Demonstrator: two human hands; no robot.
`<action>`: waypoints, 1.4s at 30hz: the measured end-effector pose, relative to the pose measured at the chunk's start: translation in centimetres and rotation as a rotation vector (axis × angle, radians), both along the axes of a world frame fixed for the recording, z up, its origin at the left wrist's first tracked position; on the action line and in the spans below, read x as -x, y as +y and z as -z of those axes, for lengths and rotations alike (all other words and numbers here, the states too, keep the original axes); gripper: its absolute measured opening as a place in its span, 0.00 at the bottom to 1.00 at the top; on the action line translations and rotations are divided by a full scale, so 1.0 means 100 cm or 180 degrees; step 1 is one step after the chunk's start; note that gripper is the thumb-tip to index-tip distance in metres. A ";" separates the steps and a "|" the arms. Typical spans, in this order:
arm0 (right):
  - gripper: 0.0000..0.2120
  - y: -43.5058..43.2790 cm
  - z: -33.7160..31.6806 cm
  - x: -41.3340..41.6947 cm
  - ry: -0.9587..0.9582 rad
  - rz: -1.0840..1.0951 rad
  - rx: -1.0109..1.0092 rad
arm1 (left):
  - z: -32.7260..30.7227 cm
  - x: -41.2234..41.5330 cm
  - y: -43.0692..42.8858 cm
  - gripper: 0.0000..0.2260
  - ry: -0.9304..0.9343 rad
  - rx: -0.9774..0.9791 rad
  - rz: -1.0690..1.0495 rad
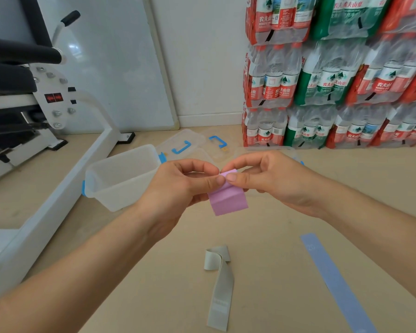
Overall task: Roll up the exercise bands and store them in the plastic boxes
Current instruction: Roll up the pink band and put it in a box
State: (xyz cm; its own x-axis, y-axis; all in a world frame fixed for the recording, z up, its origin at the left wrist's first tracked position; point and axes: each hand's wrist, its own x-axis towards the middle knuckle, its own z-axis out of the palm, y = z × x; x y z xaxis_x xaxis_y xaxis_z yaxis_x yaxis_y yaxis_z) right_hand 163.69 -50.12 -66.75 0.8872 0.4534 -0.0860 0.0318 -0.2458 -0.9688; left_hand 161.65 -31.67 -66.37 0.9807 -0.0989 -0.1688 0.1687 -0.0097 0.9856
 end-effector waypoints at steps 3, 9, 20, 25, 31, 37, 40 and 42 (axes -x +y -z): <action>0.09 0.001 0.003 -0.001 0.0083 0.0034 -0.0015 | 0.000 -0.001 0.000 0.08 -0.0065 -0.0017 -0.0017; 0.07 0.004 0.006 -0.002 0.0266 0.0142 -0.0366 | 0.000 -0.001 0.001 0.09 -0.0170 -0.0177 0.0014; 0.07 0.003 0.004 -0.003 0.0247 0.0126 -0.0518 | -0.003 -0.001 0.005 0.06 0.0263 -0.0111 0.0245; 0.05 0.003 0.000 -0.002 0.0426 0.0122 -0.0514 | -0.001 0.000 0.004 0.11 0.0232 0.0157 0.0172; 0.03 0.003 -0.002 -0.002 0.0422 0.0169 -0.0410 | 0.001 -0.001 0.003 0.14 0.0180 0.0118 0.0121; 0.07 0.002 -0.002 -0.003 0.0359 0.0205 -0.0539 | -0.001 0.000 0.004 0.02 0.0376 -0.0045 0.0237; 0.07 0.002 -0.003 -0.003 0.0286 0.0169 -0.0568 | 0.000 0.000 0.005 0.04 0.0355 -0.0024 0.0212; 0.07 0.003 -0.003 -0.002 0.0299 0.0147 -0.0599 | -0.001 0.000 0.004 0.09 0.0336 0.0052 0.0155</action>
